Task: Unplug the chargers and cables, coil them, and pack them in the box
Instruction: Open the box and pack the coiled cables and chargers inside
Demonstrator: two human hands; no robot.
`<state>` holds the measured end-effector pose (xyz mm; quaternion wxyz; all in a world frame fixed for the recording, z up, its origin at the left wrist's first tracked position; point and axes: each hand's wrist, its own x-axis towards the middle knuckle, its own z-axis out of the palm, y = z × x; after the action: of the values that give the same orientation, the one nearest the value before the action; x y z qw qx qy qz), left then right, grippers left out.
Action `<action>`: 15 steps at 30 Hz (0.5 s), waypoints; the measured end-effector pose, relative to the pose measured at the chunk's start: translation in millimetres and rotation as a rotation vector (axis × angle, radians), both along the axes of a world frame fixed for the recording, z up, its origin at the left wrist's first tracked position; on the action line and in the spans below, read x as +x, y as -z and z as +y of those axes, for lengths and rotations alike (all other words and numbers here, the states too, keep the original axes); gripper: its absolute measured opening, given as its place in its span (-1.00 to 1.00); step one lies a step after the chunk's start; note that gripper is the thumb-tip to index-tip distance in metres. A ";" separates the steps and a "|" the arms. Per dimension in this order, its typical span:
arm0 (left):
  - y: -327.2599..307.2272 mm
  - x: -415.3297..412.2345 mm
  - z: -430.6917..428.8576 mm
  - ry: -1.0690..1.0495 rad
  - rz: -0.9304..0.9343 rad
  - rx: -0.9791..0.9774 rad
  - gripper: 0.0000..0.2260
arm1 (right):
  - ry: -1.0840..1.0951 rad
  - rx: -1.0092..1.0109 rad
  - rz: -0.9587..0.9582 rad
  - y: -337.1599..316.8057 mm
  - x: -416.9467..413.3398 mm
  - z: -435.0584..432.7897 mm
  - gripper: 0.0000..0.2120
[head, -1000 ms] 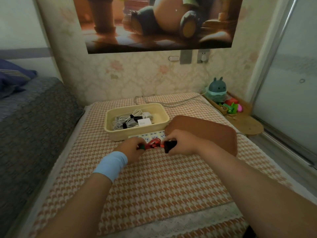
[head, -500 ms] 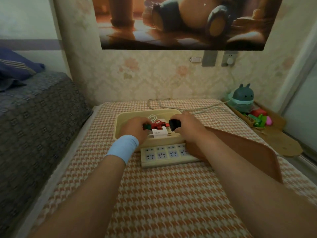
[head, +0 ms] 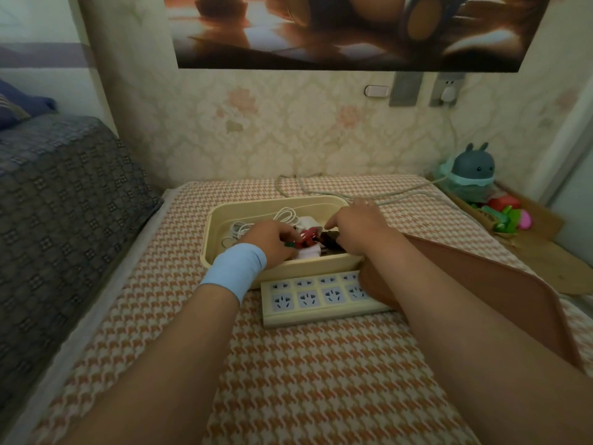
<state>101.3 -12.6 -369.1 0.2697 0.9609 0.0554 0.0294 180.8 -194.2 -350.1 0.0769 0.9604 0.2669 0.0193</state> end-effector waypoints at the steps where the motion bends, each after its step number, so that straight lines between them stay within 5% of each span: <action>1: -0.8 -1.0 -0.5 0.008 0.011 -0.007 -0.76 | 0.002 0.015 0.016 -0.1 -1.1 -1.6 -0.62; 9: -16.2 -20.6 -36.0 0.059 -0.157 0.227 -0.70 | 0.013 0.398 0.104 -10.9 -29.9 -45.8 -0.59; 15: -27.6 -29.3 -101.7 0.218 -0.128 0.221 -0.67 | 0.053 0.342 0.338 -21.5 -84.1 -103.5 -0.45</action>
<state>72.0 -114.2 -341.5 0.1668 0.9812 -0.0699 0.0669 96.7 -297.7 -328.6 -0.1323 0.9557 0.2437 -0.0986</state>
